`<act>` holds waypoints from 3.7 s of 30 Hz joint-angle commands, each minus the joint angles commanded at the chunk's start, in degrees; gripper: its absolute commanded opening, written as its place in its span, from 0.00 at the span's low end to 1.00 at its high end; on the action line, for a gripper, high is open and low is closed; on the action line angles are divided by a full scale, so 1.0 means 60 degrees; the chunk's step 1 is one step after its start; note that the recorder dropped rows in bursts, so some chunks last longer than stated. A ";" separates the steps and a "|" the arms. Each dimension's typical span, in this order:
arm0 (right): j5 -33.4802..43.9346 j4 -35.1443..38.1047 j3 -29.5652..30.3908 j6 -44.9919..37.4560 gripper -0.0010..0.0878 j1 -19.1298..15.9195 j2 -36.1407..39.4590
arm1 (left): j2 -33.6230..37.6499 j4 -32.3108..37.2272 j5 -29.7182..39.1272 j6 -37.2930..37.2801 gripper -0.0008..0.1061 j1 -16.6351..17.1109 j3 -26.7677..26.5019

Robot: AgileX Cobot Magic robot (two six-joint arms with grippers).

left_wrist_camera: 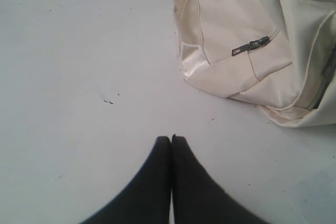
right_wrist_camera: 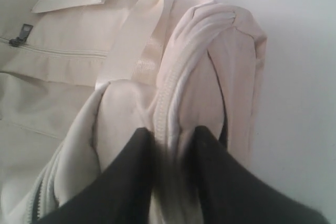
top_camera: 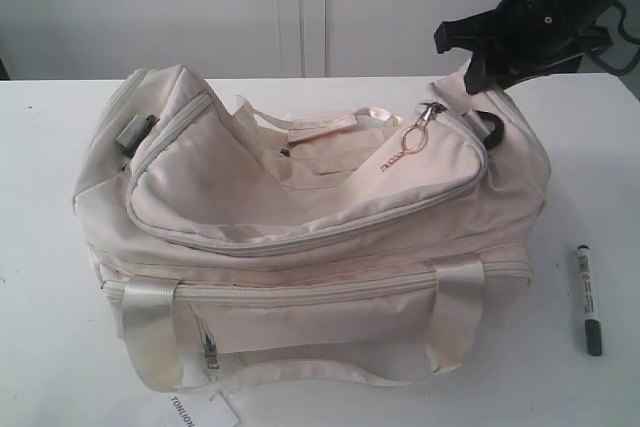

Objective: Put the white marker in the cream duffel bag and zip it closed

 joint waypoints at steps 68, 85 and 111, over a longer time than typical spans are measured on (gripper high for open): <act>-0.0006 0.1053 -0.0020 0.0201 0.01 -0.0059 -0.0132 | 0.0000 -0.0552 -0.1998 -0.0752 0.01 0.0000 0.0000; -0.0050 0.1053 -0.0020 0.0201 0.01 -0.0059 -0.0132 | 0.0000 -0.0576 -0.4279 -0.0984 0.01 0.0000 0.0000; -0.0050 0.1053 -0.0020 0.0201 0.01 -0.0059 -0.0132 | 0.3691 -0.0579 0.2297 0.0610 0.01 0.0000 -0.4821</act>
